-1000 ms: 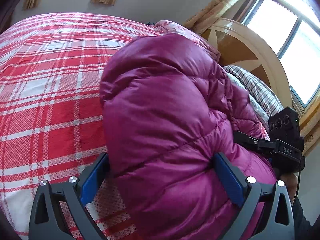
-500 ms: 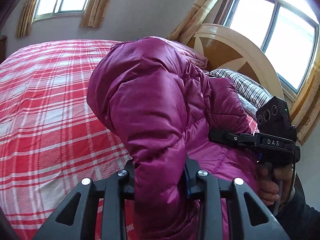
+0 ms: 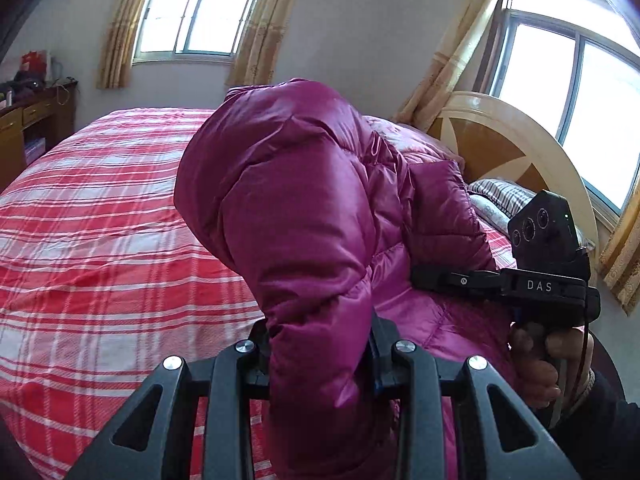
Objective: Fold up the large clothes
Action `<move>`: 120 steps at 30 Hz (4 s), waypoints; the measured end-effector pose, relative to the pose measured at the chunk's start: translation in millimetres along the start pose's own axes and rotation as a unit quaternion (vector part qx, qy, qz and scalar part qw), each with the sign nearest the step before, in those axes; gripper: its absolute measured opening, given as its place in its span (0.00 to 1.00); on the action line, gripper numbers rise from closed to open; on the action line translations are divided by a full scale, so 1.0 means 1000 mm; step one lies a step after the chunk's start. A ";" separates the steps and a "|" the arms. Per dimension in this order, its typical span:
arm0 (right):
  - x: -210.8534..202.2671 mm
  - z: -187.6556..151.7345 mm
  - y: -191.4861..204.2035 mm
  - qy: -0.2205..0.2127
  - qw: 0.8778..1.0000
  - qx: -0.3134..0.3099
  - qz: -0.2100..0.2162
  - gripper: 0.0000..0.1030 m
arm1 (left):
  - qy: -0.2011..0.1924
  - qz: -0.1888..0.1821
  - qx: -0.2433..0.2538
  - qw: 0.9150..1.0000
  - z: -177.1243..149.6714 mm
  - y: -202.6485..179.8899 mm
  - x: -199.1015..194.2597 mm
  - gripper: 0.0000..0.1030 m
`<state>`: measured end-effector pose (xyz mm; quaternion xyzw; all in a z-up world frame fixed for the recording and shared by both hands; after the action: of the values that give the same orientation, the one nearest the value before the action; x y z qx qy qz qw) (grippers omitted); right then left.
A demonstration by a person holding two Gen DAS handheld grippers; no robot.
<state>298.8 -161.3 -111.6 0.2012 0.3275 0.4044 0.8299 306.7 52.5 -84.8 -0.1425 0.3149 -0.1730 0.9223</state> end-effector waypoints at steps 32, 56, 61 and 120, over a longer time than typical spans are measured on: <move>0.176 -0.011 0.081 0.131 0.990 -0.034 0.032 0.25 | -0.024 0.142 -0.077 0.987 -0.029 0.145 -0.058 0.32; 0.208 -0.005 0.100 0.157 0.987 -0.042 -0.016 0.40 | -0.017 0.184 -0.108 0.977 -0.052 0.166 -0.054 0.73; 0.187 0.004 0.110 0.134 0.985 -0.075 -0.079 0.69 | -0.025 0.213 -0.099 0.972 -0.044 0.152 -0.071 0.73; 0.001 -0.009 0.278 -0.079 0.955 -0.232 -0.167 0.94 | -0.213 0.189 -0.034 0.958 -0.001 0.050 -0.219 0.87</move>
<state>142.8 4.3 47.9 -0.0230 0.1867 0.3079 0.9326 154.8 187.5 12.4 -0.1452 0.1377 0.0498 0.9785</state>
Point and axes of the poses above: each gripper's, at about its wrist camera, not at the fingertips, and x roughly the way its jaws point, y to its left, z to its top, the point moved 4 cm from there along x, roughly the way its jaws point, and after that the axes turned 8 degrees about -x, right-handed, at the moved point
